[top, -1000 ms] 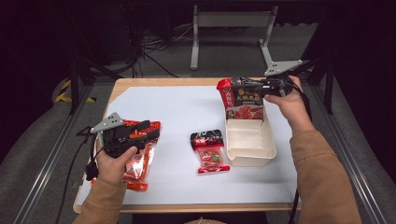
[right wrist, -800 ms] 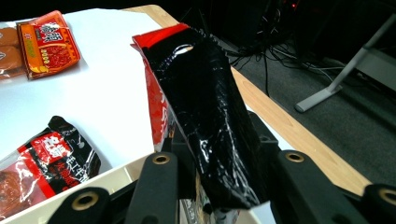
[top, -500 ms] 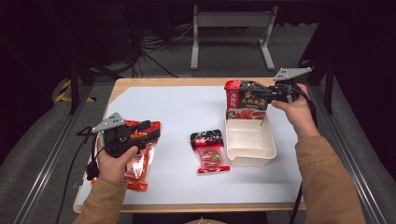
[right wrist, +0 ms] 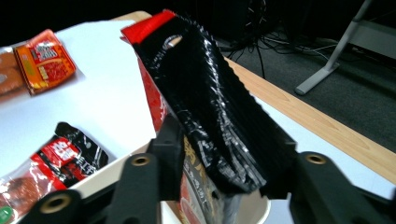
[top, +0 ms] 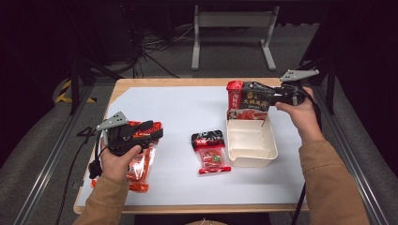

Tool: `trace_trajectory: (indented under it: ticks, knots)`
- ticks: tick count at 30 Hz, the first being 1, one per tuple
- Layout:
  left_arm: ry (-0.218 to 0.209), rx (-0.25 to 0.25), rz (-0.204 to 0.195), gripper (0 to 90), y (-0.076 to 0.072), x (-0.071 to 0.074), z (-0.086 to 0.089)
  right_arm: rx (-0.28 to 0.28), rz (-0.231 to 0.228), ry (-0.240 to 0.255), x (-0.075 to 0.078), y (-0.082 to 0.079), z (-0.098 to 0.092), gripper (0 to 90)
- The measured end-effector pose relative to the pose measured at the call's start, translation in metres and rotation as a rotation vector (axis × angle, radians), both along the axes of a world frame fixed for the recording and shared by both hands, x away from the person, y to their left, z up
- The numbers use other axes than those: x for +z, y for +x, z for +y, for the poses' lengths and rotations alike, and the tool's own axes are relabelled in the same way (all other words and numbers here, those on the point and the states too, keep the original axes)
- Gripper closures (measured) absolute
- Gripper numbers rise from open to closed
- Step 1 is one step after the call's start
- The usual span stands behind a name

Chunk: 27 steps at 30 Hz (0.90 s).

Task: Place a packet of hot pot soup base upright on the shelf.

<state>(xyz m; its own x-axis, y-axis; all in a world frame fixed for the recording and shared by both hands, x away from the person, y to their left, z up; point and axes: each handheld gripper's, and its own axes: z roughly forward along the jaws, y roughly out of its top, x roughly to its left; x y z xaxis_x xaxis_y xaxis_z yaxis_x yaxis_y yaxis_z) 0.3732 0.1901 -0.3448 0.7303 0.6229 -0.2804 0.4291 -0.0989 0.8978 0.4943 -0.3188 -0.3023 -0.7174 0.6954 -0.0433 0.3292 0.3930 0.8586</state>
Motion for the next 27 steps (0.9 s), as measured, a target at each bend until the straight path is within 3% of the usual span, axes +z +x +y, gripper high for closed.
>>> trace_trajectory:
  ticks: [7,12,19,27]
  knots:
    - [0.014,0.002,0.004,39.5,0.001,0.0,0.0,-0.01,-0.001,0.032,0.007,-0.009,-0.004,45.8]
    - [0.047,0.006,-0.003,37.5,0.001,0.001,0.004,-0.035,-0.014,0.039,0.012,-0.017,-0.011,40.0]
    - [0.074,0.013,-0.014,36.4,0.001,0.004,0.009,-0.067,-0.03,0.092,0.021,-0.03,-0.023,32.7]
    - [0.116,0.018,-0.032,35.1,-0.002,0.009,0.014,-0.091,-0.065,0.072,0.028,-0.056,-0.032,31.0]
